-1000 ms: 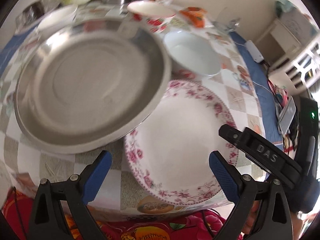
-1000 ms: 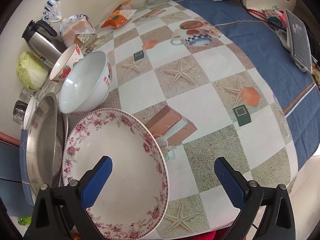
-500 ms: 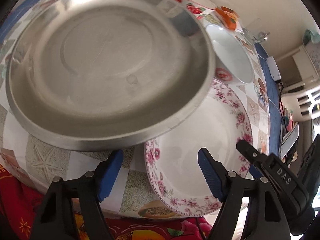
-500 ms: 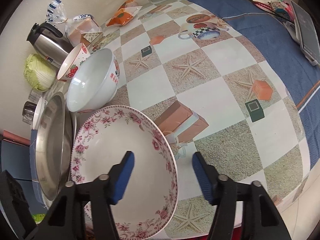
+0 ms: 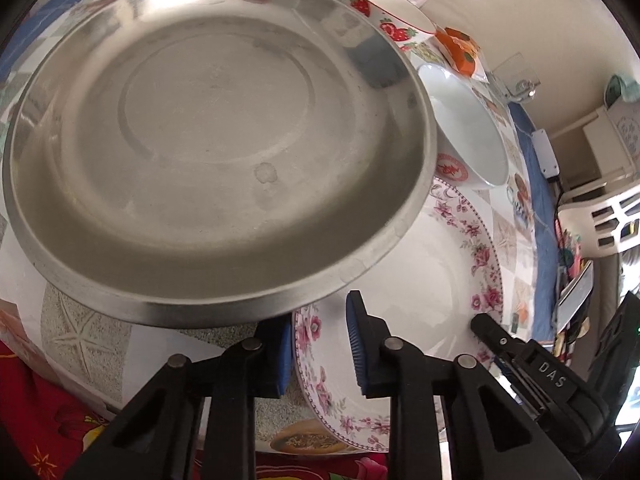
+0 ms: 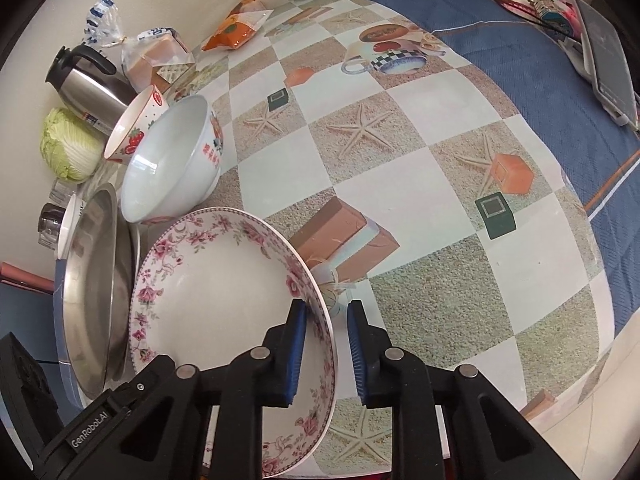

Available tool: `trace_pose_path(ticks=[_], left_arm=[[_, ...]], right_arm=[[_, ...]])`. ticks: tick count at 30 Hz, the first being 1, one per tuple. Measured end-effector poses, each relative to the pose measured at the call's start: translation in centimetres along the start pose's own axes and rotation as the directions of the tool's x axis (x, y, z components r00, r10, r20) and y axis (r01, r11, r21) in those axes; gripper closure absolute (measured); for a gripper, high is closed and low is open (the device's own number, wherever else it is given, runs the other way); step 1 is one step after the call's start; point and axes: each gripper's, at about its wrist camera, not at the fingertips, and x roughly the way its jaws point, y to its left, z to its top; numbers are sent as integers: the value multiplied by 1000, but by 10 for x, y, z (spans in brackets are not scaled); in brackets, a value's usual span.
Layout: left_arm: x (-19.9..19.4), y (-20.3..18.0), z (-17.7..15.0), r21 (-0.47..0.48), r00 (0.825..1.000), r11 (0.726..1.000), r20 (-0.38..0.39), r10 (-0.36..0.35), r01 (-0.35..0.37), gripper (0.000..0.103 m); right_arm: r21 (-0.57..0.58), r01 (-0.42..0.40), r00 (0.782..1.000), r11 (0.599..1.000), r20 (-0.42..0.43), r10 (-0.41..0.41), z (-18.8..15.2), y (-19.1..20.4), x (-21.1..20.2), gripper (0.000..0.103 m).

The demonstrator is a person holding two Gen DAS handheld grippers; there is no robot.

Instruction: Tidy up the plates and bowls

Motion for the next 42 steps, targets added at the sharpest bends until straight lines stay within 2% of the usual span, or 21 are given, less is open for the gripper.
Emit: trace_pose_path(ticks=[3, 8, 11, 14, 22, 29, 42], left_arm=[[4, -7, -1, 20, 1000, 1000, -8, -11, 11, 84], [11, -25, -6, 83, 998, 995, -42, -47, 51, 84], [15, -33, -7, 106, 997, 992, -53, -59, 64, 84], [17, -32, -5, 87, 995, 993, -59, -80, 85, 84], [24, -30, 5, 37, 992, 991, -33, -126, 127, 84], [23, -37, 6, 107, 996, 991, 17, -84, 82, 84], [22, -51, 5, 228, 999, 973, 28, -37, 30, 83]], right_arm=[[12, 13, 1000, 1000, 8, -13, -1, -4, -3, 80], [60, 26, 999, 998, 19, -27, 0, -23, -9, 80], [93, 5, 1000, 996, 26, -7, 0, -36, -12, 82], [110, -29, 999, 993, 26, 26, -1, -44, -12, 82], [109, -30, 999, 994, 34, 27, -2, -44, -11, 82], [91, -11, 999, 996, 45, 7, 2, -39, -10, 82], [96, 7, 998, 995, 65, -14, 3, -38, -14, 82]])
